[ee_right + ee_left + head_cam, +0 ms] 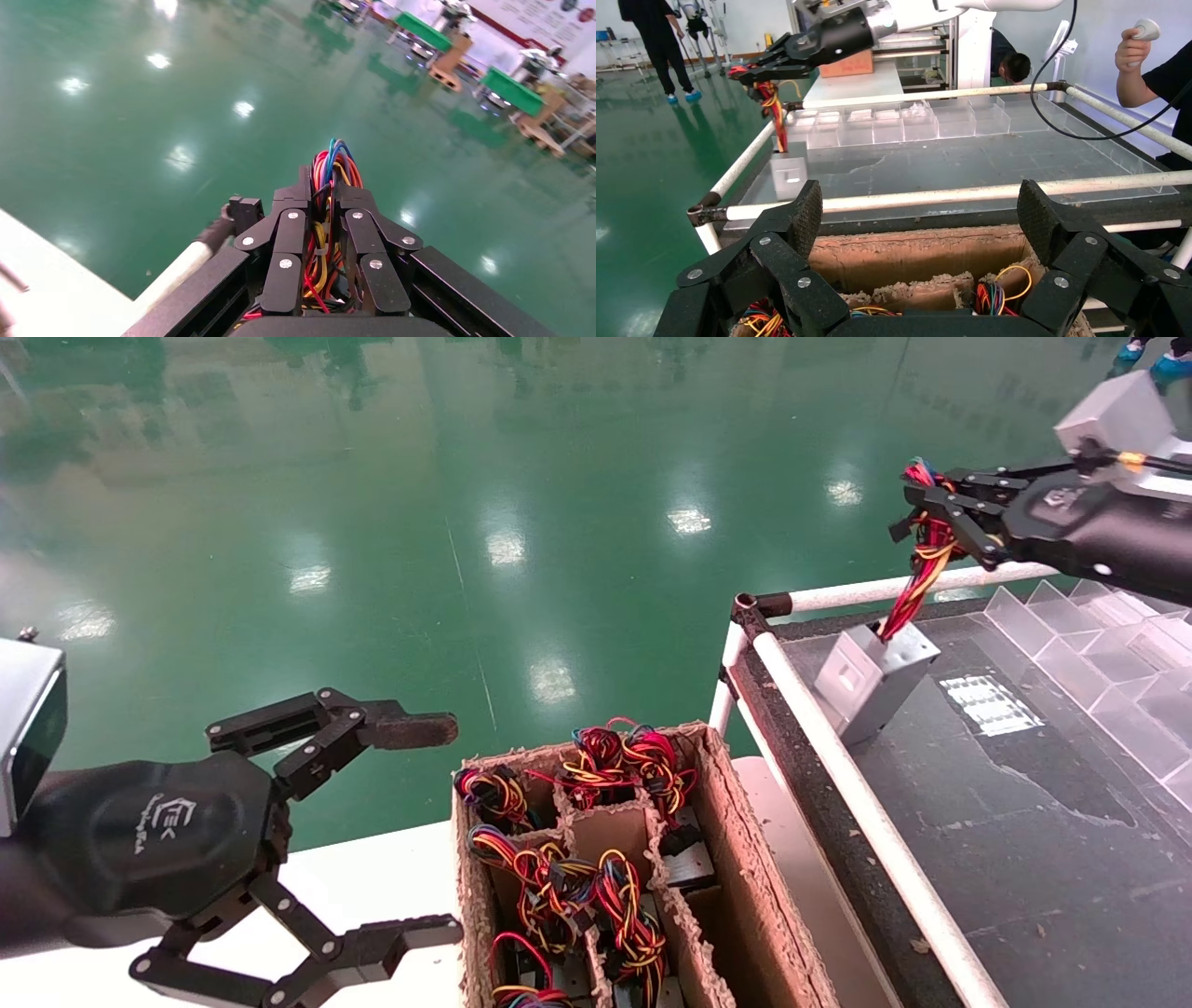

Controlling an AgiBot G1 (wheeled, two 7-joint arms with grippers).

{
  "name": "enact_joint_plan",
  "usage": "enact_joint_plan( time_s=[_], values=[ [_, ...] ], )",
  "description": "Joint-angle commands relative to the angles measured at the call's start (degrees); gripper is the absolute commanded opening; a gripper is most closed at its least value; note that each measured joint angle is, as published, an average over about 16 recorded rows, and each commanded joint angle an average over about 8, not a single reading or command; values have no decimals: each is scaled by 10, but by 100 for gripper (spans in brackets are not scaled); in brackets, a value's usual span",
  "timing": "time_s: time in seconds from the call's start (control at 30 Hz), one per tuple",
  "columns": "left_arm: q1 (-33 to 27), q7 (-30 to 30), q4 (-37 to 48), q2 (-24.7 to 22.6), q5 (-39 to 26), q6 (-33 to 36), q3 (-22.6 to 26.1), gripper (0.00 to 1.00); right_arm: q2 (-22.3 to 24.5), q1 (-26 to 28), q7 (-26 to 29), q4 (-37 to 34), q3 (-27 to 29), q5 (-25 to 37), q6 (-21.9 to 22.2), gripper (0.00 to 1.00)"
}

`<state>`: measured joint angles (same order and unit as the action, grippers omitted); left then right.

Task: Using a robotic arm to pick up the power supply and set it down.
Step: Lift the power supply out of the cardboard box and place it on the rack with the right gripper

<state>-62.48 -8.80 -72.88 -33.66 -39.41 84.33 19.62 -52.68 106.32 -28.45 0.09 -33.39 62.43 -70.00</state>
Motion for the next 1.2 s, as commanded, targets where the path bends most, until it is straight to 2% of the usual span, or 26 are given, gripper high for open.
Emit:
enact_joint_plan(
  time_s=[0.03,0.77,1.2],
  values=[
    [0,0,0,0,0,0,0,100,-12,0,-1,-3,0,0,27,0],
    [0,0,0,0,0,0,0,100,-86,14,2,6,-10,15,67,0],
    [0,0,0,0,0,0,0,100,-129,18,-10,-2,-9,13,164,0]
  ],
)
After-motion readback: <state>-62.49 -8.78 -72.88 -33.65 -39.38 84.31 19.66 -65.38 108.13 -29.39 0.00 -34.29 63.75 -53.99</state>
